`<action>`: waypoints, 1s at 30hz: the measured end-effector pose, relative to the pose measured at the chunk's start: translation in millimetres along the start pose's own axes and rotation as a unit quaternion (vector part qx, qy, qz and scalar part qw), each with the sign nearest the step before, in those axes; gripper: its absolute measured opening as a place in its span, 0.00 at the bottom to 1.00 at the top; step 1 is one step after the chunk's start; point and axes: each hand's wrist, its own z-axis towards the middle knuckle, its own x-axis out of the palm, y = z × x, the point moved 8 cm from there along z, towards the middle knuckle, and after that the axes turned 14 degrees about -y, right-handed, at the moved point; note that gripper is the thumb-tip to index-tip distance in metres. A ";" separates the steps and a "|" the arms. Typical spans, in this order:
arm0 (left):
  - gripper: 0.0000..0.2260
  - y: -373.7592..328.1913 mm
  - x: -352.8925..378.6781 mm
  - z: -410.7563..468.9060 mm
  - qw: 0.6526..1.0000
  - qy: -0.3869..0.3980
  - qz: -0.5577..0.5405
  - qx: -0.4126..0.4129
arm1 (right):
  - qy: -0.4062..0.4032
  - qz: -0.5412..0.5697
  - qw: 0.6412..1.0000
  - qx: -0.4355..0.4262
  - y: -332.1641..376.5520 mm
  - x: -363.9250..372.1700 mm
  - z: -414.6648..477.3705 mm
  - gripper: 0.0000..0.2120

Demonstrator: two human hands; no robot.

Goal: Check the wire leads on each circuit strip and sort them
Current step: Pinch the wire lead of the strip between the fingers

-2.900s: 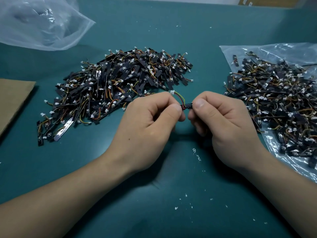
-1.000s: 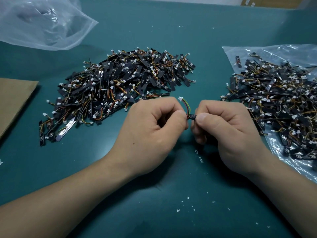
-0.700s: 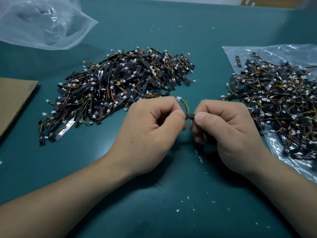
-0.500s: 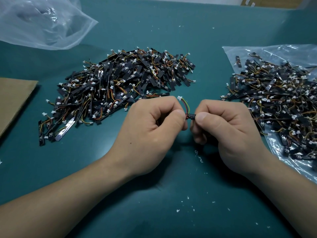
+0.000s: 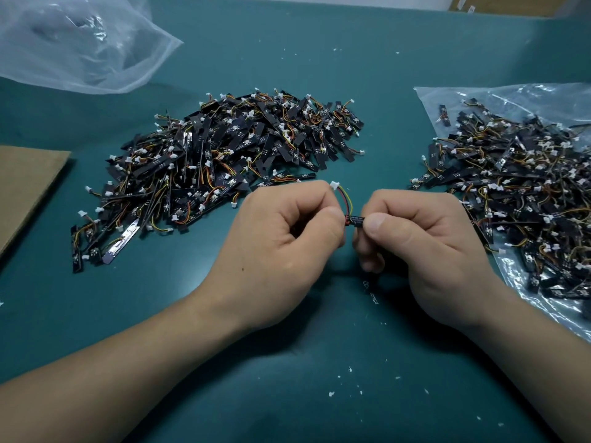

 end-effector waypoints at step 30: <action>0.26 17.5 9.5 -5.4 0.907 0.040 0.418 0.014 | -0.134 0.009 0.991 -0.026 -3.8 -16.6 5.5 0.09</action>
